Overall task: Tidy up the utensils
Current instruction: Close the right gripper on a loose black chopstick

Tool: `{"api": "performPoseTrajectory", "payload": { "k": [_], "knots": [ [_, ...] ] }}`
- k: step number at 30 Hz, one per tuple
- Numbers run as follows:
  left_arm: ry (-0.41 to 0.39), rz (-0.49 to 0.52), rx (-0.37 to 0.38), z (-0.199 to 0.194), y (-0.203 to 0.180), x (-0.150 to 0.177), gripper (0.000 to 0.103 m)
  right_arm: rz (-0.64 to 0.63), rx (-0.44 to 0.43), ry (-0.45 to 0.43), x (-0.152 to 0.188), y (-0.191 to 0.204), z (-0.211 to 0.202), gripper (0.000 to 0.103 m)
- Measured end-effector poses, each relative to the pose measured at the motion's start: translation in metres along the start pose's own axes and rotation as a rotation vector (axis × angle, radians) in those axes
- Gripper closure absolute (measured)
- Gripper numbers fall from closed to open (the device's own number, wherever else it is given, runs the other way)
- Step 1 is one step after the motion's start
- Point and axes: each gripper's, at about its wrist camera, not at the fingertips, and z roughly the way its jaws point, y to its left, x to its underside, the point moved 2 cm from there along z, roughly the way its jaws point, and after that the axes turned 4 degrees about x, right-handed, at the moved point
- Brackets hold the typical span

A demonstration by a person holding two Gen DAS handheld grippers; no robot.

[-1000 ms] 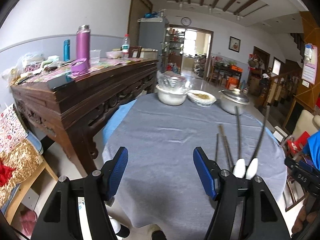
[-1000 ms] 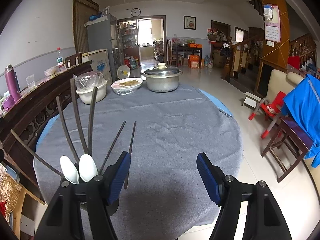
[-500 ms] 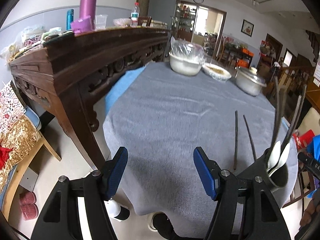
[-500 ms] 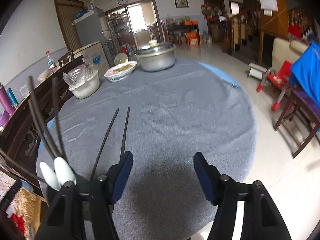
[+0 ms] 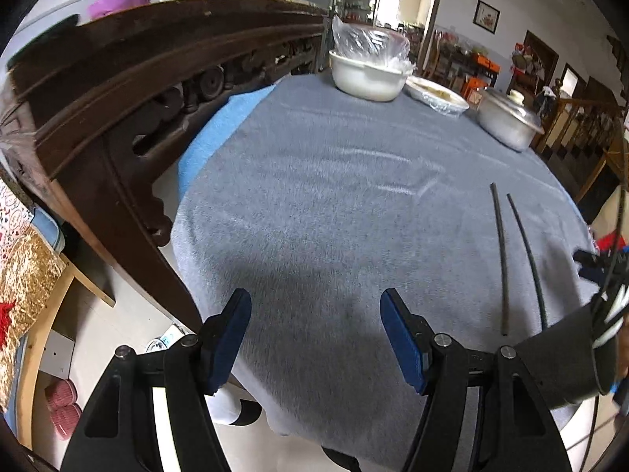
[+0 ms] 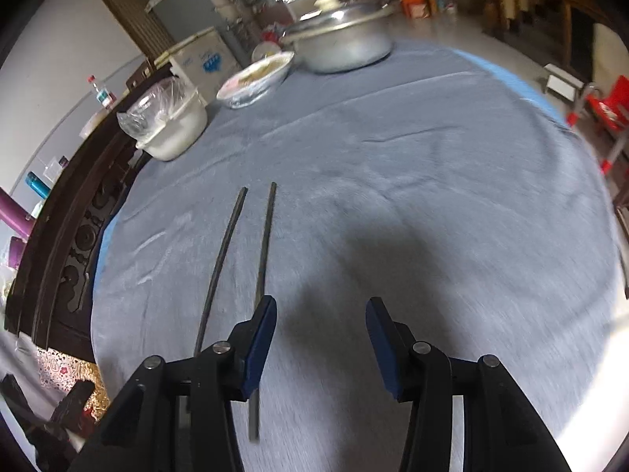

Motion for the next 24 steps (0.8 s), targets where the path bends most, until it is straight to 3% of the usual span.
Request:
{"api": "performPoseTrajectory", "payload": {
  "k": [9,15,20,24],
  "knots": [
    [0.040,0.085,0.046,0.033,-0.010,-0.043,0.034,-0.069,0.021,0.074,-0.059,0.041,0.071,0.058],
    [0.063,0.190,0.080,0.057,-0.032,-0.075,0.034,-0.109,0.087,0.136,-0.076,0.058,0.094,0.067],
    [0.109,0.267,0.160,0.079,-0.060,-0.096,0.034,-0.167,0.147,0.152,-0.081,0.068,0.101,0.079],
    [0.152,0.319,0.233,0.100,-0.091,-0.115,0.034,-0.205,0.183,0.159,-0.084,0.068,0.103,0.095]
  ]
}}
